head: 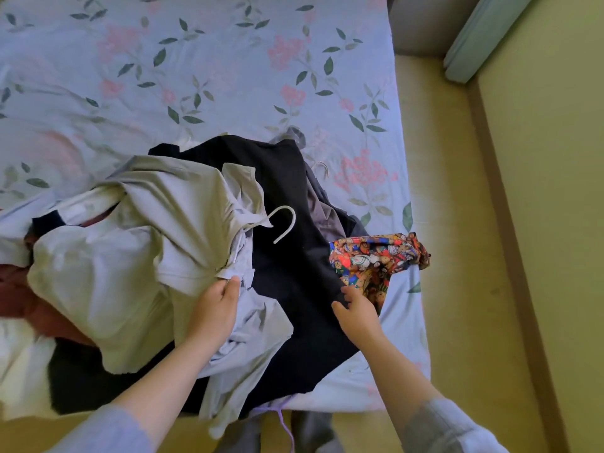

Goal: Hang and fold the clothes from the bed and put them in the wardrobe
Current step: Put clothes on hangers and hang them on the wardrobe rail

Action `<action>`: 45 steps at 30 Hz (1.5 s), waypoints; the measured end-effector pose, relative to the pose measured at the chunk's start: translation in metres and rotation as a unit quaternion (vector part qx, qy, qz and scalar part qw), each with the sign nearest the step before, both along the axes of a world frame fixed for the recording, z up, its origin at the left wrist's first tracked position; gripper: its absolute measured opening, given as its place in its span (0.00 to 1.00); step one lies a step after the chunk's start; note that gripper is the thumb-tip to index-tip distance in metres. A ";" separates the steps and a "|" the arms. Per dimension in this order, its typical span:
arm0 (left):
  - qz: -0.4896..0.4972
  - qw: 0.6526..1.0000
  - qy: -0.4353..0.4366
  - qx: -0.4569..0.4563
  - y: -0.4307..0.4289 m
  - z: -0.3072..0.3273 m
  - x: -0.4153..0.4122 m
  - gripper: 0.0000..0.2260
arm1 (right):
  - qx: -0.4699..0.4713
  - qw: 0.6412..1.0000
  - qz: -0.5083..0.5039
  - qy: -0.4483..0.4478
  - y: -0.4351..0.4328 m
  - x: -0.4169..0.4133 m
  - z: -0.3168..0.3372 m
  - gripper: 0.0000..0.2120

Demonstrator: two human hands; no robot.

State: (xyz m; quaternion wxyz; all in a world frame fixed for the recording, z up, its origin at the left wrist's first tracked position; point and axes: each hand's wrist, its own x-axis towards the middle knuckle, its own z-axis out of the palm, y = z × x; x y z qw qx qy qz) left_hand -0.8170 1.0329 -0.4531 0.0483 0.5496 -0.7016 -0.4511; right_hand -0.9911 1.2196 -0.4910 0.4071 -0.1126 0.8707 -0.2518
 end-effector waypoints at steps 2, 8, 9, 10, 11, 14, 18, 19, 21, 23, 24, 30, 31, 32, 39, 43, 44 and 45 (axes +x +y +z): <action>-0.019 1.000 -0.011 0.012 0.013 -0.004 0.008 0.19 | 0.016 1.000 -0.008 0.000 0.012 0.007 0.000 0.24; -0.075 0.997 -0.005 0.023 0.023 -0.006 0.038 0.18 | 0.025 0.996 -0.086 0.003 0.034 0.055 0.001 0.23; -0.095 0.995 -0.002 0.015 0.020 -0.006 0.044 0.19 | 0.019 0.994 -0.110 -0.003 0.038 0.072 0.000 0.22; -0.121 0.993 0.000 0.006 0.019 -0.005 0.050 0.19 | 0.019 0.991 -0.134 -0.008 0.044 0.091 -0.001 0.22; -0.142 0.990 -0.003 0.000 0.020 -0.004 0.058 0.19 | 0.022 0.987 -0.157 -0.014 0.051 0.111 -0.002 0.22; -0.173 0.985 -0.022 -0.004 0.022 -0.003 0.094 0.21 | 0.023 0.978 -0.205 -0.037 0.065 0.171 -0.006 0.20; -0.200 0.980 -0.010 -0.003 0.019 0.001 0.139 0.21 | 0.014 0.967 -0.249 -0.055 0.069 0.234 -0.009 0.19; -0.208 0.978 -0.006 0.002 0.021 0.003 0.144 0.21 | 0.012 0.963 -0.262 -0.057 0.070 0.247 -0.009 0.19; -0.225 0.974 0.003 0.009 0.031 0.004 0.153 0.21 | 0.006 0.957 -0.286 -0.053 0.073 0.265 -0.013 0.18; -0.235 0.972 0.006 0.016 0.041 -0.001 0.161 0.20 | -0.002 0.950 -0.308 -0.049 0.078 0.278 -0.019 0.16; -0.239 0.971 0.006 0.016 0.045 -0.006 0.165 0.20 | 0.001 0.948 -0.313 -0.048 0.080 0.284 -0.024 0.16; -0.265 0.964 -0.010 -0.008 0.057 -0.042 0.183 0.20 | -0.022 0.908 -0.403 -0.113 0.081 0.315 -0.063 0.11; -0.267 0.964 -0.009 -0.008 0.056 -0.046 0.183 0.21 | -0.027 0.906 -0.404 -0.120 0.078 0.317 -0.069 0.11; -0.268 0.964 -0.007 -0.008 0.055 -0.051 0.183 0.21 | -0.030 0.906 -0.402 -0.126 0.074 0.318 -0.075 0.11; -0.284 0.958 0.000 -0.040 0.057 -0.081 0.194 0.21 | -0.039 0.898 -0.370 -0.236 0.037 0.324 -0.118 0.09; -0.268 0.963 0.009 -0.018 0.060 -0.093 0.192 0.20 | -0.091 0.842 -0.455 -0.274 0.022 0.324 -0.137 0.10; -0.261 0.965 0.005 -0.015 0.059 -0.095 0.192 0.19 | -0.100 0.824 -0.484 -0.276 0.019 0.325 -0.140 0.09; -0.253 0.967 0.001 -0.011 0.059 -0.096 0.192 0.19 | -0.107 0.810 -0.504 -0.279 0.018 0.327 -0.142 0.10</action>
